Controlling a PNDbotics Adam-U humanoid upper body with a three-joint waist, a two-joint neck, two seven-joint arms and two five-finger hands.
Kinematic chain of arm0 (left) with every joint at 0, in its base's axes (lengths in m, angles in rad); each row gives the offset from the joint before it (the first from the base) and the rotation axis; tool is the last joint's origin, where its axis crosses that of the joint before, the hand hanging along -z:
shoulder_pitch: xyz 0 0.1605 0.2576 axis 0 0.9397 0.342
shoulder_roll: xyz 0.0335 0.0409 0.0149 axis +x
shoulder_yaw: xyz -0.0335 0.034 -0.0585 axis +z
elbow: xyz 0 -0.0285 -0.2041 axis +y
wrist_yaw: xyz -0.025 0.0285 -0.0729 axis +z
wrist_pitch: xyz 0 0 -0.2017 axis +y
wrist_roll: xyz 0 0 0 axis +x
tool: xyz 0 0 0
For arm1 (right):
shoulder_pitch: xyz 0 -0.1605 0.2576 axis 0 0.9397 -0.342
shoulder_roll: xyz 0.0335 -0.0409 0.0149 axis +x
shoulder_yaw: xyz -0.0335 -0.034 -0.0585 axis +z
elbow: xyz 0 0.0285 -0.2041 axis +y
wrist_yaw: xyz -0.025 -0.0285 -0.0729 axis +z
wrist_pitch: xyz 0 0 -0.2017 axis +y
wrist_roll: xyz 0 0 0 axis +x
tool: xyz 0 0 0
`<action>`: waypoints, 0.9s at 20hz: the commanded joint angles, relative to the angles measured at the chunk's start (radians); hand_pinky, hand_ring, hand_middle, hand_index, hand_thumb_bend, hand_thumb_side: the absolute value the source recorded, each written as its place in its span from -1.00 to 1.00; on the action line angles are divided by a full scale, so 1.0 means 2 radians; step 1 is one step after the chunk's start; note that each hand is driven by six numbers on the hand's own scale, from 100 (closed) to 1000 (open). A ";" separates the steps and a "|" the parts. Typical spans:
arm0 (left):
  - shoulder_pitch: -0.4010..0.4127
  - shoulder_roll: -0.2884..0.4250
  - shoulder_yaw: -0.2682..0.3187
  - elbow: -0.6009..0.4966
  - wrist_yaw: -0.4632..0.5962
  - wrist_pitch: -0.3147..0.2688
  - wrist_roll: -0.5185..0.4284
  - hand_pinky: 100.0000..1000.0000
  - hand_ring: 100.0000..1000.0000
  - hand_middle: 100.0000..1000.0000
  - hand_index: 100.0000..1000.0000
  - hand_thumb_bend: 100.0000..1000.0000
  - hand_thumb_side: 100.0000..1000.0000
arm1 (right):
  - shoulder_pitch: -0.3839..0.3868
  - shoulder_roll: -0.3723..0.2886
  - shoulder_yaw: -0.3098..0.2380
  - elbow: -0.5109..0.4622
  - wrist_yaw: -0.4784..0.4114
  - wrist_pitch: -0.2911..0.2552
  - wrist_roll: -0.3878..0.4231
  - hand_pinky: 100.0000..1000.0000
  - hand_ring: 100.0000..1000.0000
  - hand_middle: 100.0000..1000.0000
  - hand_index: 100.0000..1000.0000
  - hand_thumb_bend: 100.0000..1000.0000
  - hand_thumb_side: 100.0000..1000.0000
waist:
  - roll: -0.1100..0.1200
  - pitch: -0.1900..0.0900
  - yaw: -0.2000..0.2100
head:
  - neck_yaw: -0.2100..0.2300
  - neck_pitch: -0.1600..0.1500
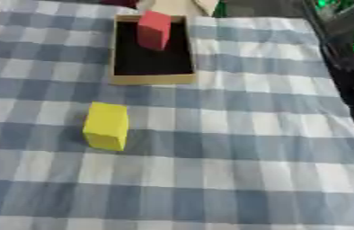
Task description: Pick up objects on the table and place them in the box.
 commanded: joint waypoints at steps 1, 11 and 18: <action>-0.025 0.043 -0.027 -0.008 -0.015 0.016 -0.073 0.28 0.34 0.32 0.75 -0.83 0.84 | 0.009 -0.023 -0.025 -0.025 -0.032 -0.007 -0.050 0.61 0.72 0.23 0.62 -0.79 0.36 | 0.005 -0.008 -0.003 | 0.004 0.003; -0.087 0.052 -0.107 -0.008 -0.018 0.050 -0.243 0.34 0.42 0.40 0.78 -0.35 0.68 | 0.050 -0.030 -0.055 -0.027 -0.049 -0.055 -0.125 0.61 0.71 0.24 0.61 -0.75 0.37 | 0.009 -0.006 -0.014 | 0.010 0.000; -0.107 0.039 -0.144 -0.008 -0.032 0.074 -0.339 0.43 0.51 0.46 0.80 0.05 0.57 | 0.075 -0.027 -0.065 -0.027 -0.056 -0.070 -0.168 0.60 0.69 0.24 0.59 -0.74 0.38 | 0.013 -0.006 -0.018 | 0.014 -0.003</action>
